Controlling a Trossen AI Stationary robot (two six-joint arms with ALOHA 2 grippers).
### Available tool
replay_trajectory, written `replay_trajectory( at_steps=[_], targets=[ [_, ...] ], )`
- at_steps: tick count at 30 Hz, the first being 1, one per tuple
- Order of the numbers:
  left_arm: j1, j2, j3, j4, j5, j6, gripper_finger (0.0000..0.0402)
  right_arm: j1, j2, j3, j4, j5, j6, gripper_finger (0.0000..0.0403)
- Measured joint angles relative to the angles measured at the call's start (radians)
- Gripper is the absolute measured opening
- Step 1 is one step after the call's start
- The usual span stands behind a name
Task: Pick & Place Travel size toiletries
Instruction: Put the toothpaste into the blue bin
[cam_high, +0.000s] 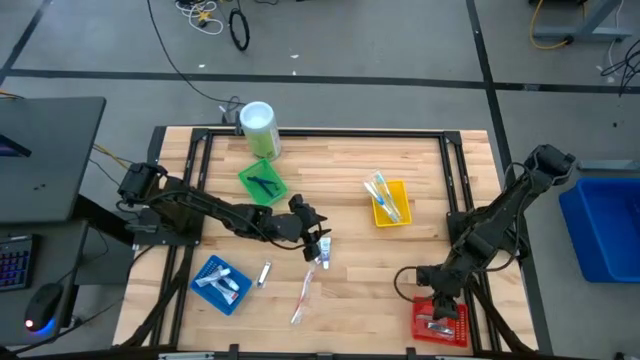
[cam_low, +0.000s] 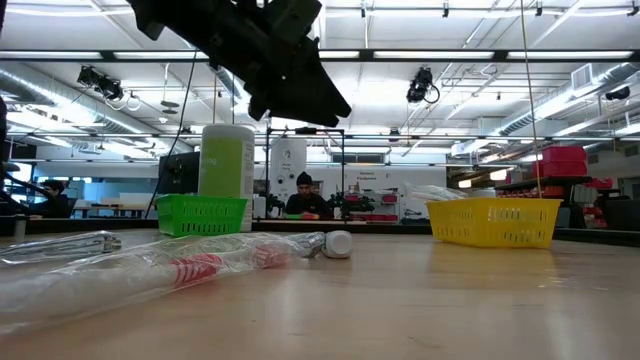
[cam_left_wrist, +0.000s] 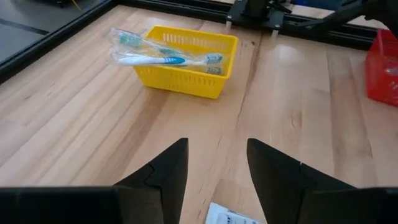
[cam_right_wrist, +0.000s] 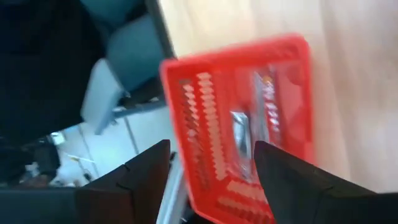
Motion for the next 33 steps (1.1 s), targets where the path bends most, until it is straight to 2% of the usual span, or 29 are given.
replay_trajectory(
  at_steps=[7, 10, 14, 19, 24, 33],
  targets=[
    [-0.001, 0.0, 0.0, 0.0, 0.106, 0.0, 0.0171, -0.102, -0.013, 0.0, 0.202, 0.005, -0.044, 0.0219],
    [-0.001, 0.0, 0.0, 0.0, 0.151, 0.0, 0.0171, -0.152, -0.018, 0.0, 0.311, 0.009, -0.165, 0.0209],
    [-0.003, 0.0, 0.0, -0.001, 0.205, -0.001, 0.0171, -0.221, -0.018, 0.0, 0.419, 0.024, -0.417, 0.0197],
    [-0.007, 0.0, 0.0, -0.018, 0.212, -0.013, 0.0171, -0.273, -0.018, 0.0, 0.501, 0.204, -0.711, 0.0187],
    [-0.017, 0.0, 0.0, -0.108, 0.262, -0.018, 0.0171, -0.289, -0.018, 0.0, 0.524, 0.374, -0.849, 0.0183],
    [-0.044, 0.0, 0.0, -0.228, 0.248, 0.018, 0.0171, -0.363, -0.003, 0.0, 0.515, 0.712, -1.032, 0.0206]
  ],
)
